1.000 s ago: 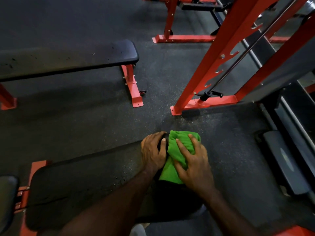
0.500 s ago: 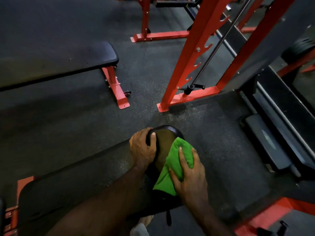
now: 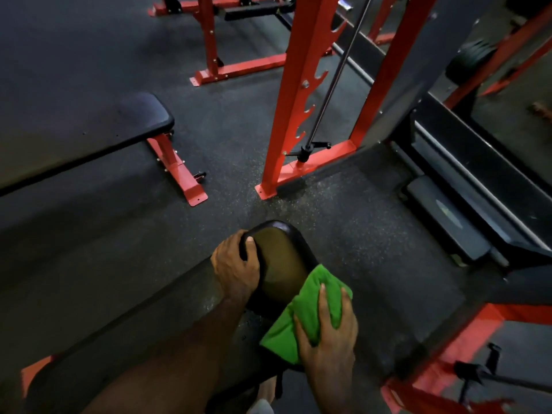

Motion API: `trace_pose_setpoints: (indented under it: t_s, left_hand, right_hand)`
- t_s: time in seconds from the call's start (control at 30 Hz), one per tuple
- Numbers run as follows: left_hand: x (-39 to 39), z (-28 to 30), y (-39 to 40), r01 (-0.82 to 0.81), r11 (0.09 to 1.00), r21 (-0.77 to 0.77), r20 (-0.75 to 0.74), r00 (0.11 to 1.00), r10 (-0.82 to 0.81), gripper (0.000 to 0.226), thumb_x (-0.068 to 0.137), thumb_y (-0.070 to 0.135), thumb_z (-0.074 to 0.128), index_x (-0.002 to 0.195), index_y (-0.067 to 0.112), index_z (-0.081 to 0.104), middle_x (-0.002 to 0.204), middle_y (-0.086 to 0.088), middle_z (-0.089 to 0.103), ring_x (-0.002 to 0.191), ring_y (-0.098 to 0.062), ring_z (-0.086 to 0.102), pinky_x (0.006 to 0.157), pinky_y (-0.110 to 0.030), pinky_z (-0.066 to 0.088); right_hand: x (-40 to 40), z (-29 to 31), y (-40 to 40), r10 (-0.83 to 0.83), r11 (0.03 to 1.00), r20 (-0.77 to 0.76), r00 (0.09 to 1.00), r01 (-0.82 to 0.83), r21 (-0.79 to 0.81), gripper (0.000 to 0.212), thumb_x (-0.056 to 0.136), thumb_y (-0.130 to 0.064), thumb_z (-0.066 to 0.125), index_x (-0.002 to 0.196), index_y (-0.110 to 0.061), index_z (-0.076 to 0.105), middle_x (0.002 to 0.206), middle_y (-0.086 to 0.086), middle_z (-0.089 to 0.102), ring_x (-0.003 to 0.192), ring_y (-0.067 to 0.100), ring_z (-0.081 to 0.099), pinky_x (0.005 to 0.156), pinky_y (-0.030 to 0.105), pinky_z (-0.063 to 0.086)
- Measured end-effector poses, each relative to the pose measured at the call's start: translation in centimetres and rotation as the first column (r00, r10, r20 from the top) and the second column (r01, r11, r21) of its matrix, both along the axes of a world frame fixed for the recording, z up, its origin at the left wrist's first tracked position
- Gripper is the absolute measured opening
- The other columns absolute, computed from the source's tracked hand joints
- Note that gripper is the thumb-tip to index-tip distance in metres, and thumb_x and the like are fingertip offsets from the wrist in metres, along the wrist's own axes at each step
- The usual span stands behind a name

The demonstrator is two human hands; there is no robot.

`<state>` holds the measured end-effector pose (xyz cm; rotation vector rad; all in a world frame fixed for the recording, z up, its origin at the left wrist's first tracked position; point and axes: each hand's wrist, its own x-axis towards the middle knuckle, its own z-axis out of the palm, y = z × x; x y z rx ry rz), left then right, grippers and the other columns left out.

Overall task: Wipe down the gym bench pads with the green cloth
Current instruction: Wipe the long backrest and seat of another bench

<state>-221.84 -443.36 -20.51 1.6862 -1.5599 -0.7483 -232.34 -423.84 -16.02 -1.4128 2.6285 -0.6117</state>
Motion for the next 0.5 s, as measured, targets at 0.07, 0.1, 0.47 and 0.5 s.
trace_pose_setpoints:
  t_s: [0.07,0.1,0.47,0.5]
  left_hand:
    - [0.1,0.2,0.0,0.011,1.000,0.016,0.007,1.000,-0.011,0.053,0.098,0.049,0.038,0.122,0.013,0.069,0.120,-0.005,0.071,0.116,-0.027,0.062,0.110,-0.045,0.037]
    - [0.1,0.2,0.0,0.013,1.000,0.016,0.009,1.000,-0.013,0.054,0.098,0.049,0.038,0.124,0.013,0.068,0.121,-0.005,0.071,0.117,-0.027,0.062,0.110,-0.045,0.036]
    - [0.1,-0.3,-0.1,0.020,1.000,0.015,0.038,0.999,-0.021,0.044,0.100,0.044,0.045,0.121,0.014,0.069,0.119,-0.008,0.072,0.116,-0.028,0.062,0.109,-0.048,0.040]
    - [0.0,-0.3,-0.2,0.017,1.000,0.011,0.031,0.999,-0.017,0.044,0.100,0.044,0.045,0.121,0.014,0.069,0.118,-0.008,0.072,0.115,-0.028,0.063,0.108,-0.048,0.040]
  right_hand:
    - [0.5,-0.5,-0.1,-0.022,0.999,-0.025,0.999,0.023,0.022,0.087,0.080,-0.062,0.056,0.159,-0.034,0.032,0.161,0.021,0.032,0.129,0.054,0.049,0.103,0.061,0.046]
    - [0.5,-0.2,-0.8,-0.005,0.999,-0.031,0.999,0.006,0.034,0.088,0.080,-0.063,0.057,0.159,-0.035,0.032,0.161,0.020,0.033,0.131,0.052,0.048,0.105,0.060,0.045]
    - [3.3,-1.0,-0.1,-0.160,0.984,0.026,0.987,0.161,-0.073,0.082,0.087,-0.061,0.055,0.159,-0.030,0.034,0.166,0.016,0.026,0.145,0.046,0.032,0.114,0.062,0.038]
    - [4.0,-1.4,0.9,-0.150,0.987,-0.009,0.989,0.149,-0.059,0.083,0.087,-0.059,0.056,0.160,-0.030,0.031,0.168,0.018,0.022,0.148,0.047,0.028,0.113,0.066,0.038]
